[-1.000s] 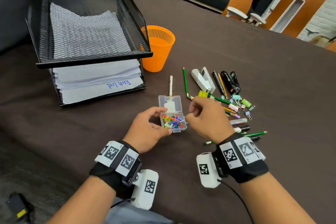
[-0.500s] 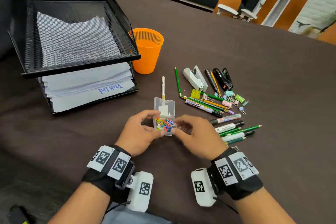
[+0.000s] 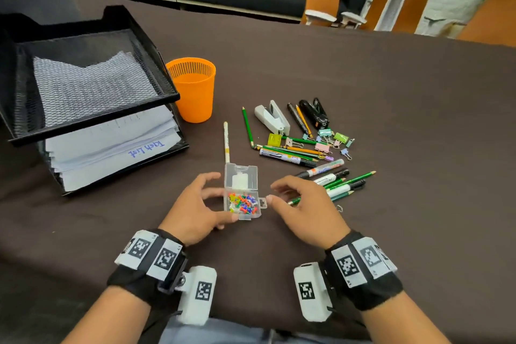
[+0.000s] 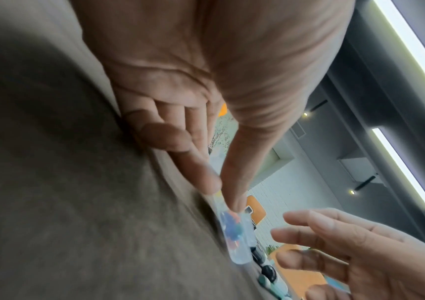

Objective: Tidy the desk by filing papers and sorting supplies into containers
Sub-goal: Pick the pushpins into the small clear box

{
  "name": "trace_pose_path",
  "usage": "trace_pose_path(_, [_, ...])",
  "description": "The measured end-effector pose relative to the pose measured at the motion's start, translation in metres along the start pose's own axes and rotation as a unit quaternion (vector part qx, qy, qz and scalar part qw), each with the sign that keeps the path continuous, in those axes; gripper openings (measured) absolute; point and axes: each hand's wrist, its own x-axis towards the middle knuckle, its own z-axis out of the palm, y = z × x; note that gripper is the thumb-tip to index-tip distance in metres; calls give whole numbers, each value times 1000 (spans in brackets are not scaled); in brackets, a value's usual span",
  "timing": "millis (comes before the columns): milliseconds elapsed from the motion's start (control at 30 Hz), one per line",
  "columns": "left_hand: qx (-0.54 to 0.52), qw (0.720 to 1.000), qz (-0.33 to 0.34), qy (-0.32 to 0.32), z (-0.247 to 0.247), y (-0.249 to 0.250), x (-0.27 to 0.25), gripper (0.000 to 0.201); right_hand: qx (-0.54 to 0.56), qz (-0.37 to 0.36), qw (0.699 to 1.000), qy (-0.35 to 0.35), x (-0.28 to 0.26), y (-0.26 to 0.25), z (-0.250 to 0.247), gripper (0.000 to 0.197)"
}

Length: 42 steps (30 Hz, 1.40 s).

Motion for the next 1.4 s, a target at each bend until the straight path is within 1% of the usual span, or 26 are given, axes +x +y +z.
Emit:
trace_pose_path(133, [-4, 999, 23, -24, 13, 7, -9, 68, -9, 32, 999, 39, -24, 9, -18, 18])
trace_pose_path(200, [-24, 998, 26, -46, 23, 11, -16, 68, 12, 64, 997, 51, -34, 11, -25, 27])
trace_pose_path(267, [-39, 995, 28, -82, 35, 14, -26, 66, 85, 115, 989, 35, -43, 8, -30, 42])
trace_pose_path(300, [-45, 993, 30, -100, 41, 15, -31, 64, 141, 142, 979, 26, -48, 5, -33, 46])
trace_pose_path(333, [-52, 992, 30, -114, 47, 15, -36, 61, 206, 168, 964, 19, -53, 2, -35, 46])
trace_pose_path(400, [-75, 989, 30, -125, 56, 12, -47, 58, 315, 205, 927, 9, -66, -3, -41, 38])
trace_pose_path(433, [-92, 987, 28, -127, 59, 9, -53, 57, 343, 212, 915, 3, -73, -4, -43, 34])
trace_pose_path(533, [-132, 982, 30, -134, 68, 5, -68, 53, 409, 196, 890, -30, -92, 0, -48, 34])
trace_pose_path(600, [-141, 979, 43, -138, 70, 6, -75, 53, 429, 178, 884, -59, -99, -1, -48, 35])
trace_pose_path(700, [-144, 978, 69, -137, 68, 11, -80, 63, 438, 151, 882, -80, -101, -5, -46, 35])
trace_pose_path(767, [-157, 976, 82, -125, 68, 16, -81, 67, 468, 137, 868, -93, -101, -6, -46, 41])
trace_pose_path(867, [-183, 972, 99, -113, 68, 26, -80, 55, 502, 120, 849, -113, -99, -6, -50, 49])
trace_pose_path(933, [-185, 970, 103, -118, 68, 29, -78, 49, 514, 106, 842, -123, -96, -3, -51, 60])
trace_pose_path(967, [-180, 971, 102, -121, 67, 30, -76, 47, 516, 101, 841, -125, -95, -1, -51, 61])
trace_pose_path(1000, [-174, 971, 100, -127, 67, 29, -76, 45, 515, 101, 843, -117, -94, 0, -49, 55])
trace_pose_path(1100, [-179, 970, 78, -143, 67, 24, -74, 48, 505, 127, 851, -65, -92, 4, -39, 27])
trace_pose_path(1167, [-204, 968, 52, -139, 69, 20, -73, 43, 505, 138, 851, -44, -92, 9, -31, 16])
trace_pose_path(1200, [-216, 967, 41, -131, 70, 18, -72, 38, 498, 138, 855, -39, -91, 10, -28, 13])
trace_pose_path(1267, [-225, 967, 28, -120, 70, 18, -73, 29, 452, 122, 883, -29, -91, 13, -23, 12])
trace_pose_path(1300, [-223, 967, 26, -122, 70, 18, -73, 28, 425, 103, 899, -27, -91, 14, -22, 15])
trace_pose_path(1400, [-219, 967, 27, -128, 69, 19, -74, 30, 335, 19, 942, -27, -92, 17, -18, 34])
